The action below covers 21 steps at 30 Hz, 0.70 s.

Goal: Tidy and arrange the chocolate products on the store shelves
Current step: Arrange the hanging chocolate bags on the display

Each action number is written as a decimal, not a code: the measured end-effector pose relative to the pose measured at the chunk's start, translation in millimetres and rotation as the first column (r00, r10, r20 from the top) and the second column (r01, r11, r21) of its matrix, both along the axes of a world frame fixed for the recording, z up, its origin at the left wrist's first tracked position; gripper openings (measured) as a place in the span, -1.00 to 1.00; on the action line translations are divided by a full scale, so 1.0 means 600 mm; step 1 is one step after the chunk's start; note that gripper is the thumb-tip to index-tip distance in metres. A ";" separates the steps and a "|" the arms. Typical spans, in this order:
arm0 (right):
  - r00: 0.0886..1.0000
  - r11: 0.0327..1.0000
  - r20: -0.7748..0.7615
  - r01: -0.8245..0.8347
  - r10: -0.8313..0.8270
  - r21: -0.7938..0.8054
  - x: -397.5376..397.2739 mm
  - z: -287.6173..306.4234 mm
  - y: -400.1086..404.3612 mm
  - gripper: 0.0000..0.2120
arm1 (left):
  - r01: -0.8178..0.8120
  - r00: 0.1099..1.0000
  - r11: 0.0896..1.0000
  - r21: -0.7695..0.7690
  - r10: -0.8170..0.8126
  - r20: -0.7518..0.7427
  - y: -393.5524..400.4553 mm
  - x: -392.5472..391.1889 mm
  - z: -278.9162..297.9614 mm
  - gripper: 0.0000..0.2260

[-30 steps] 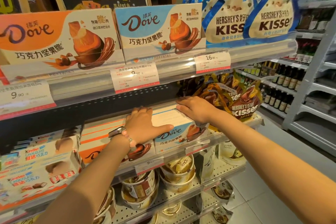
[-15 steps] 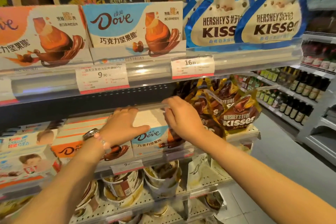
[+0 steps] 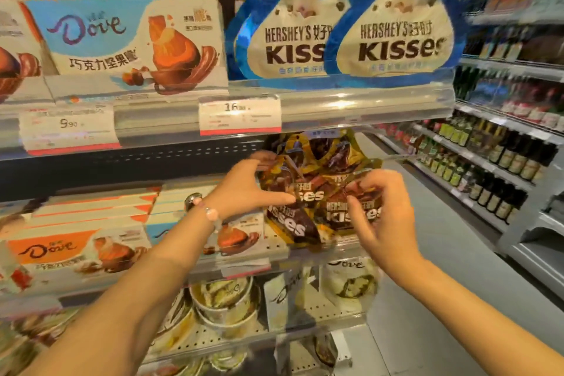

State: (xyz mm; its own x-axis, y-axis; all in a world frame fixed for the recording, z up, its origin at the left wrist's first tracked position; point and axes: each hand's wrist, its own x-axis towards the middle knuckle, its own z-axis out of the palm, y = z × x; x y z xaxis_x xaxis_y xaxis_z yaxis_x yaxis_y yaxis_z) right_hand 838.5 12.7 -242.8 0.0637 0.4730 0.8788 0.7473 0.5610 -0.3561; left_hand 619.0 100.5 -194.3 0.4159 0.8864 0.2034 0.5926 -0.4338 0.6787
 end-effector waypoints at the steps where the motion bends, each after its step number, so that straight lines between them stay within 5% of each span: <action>1: 0.996 0.999 -0.076 0.038 -0.041 -0.039 0.020 -0.003 0.002 -0.78 | 0.000 1.000 1.000 -0.003 0.000 -0.007 0.004 0.011 0.000 -0.23; 4: 0.949 0.961 -0.242 0.147 -0.204 -0.236 0.072 -0.008 0.016 -0.56 | -0.041 0.999 0.999 0.012 0.041 -0.007 0.018 0.034 0.003 -0.21; 9: 0.977 0.769 -0.121 0.057 -0.173 -0.637 0.120 0.001 0.063 -0.28 | -0.024 0.996 0.976 -0.218 0.006 -0.084 0.042 0.041 0.012 -0.01; 12: 0.987 0.670 -0.158 -0.103 -0.023 -0.735 0.138 0.012 0.088 -0.40 | -0.084 0.993 0.970 -0.227 0.064 -0.094 0.047 0.048 0.010 -0.18; 16: 0.962 0.613 -0.256 -0.261 0.098 -0.746 0.142 0.022 0.106 -0.92 | -0.067 0.998 0.983 -0.171 0.066 -0.013 0.039 0.061 0.015 -0.65; 18: 0.964 0.632 -0.249 -0.248 0.090 -0.735 0.144 0.024 0.112 -0.90 | -0.053 0.999 0.987 -0.149 0.053 0.000 0.033 0.065 0.016 -0.81; 21: 0.972 0.683 -0.233 -0.195 0.038 -0.704 0.154 0.021 0.119 -0.81 | -0.050 0.998 0.987 -0.154 0.057 0.042 0.031 0.072 0.010 -0.80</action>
State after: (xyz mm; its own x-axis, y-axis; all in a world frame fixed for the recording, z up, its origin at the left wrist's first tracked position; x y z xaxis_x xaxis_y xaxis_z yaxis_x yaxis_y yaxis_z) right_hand 931.0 84.3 -230.3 0.0861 0.9665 0.2420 0.5697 0.1515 -0.8078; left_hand 662.2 119.3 -188.6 0.3607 0.9291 0.0816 0.5787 -0.2916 0.7616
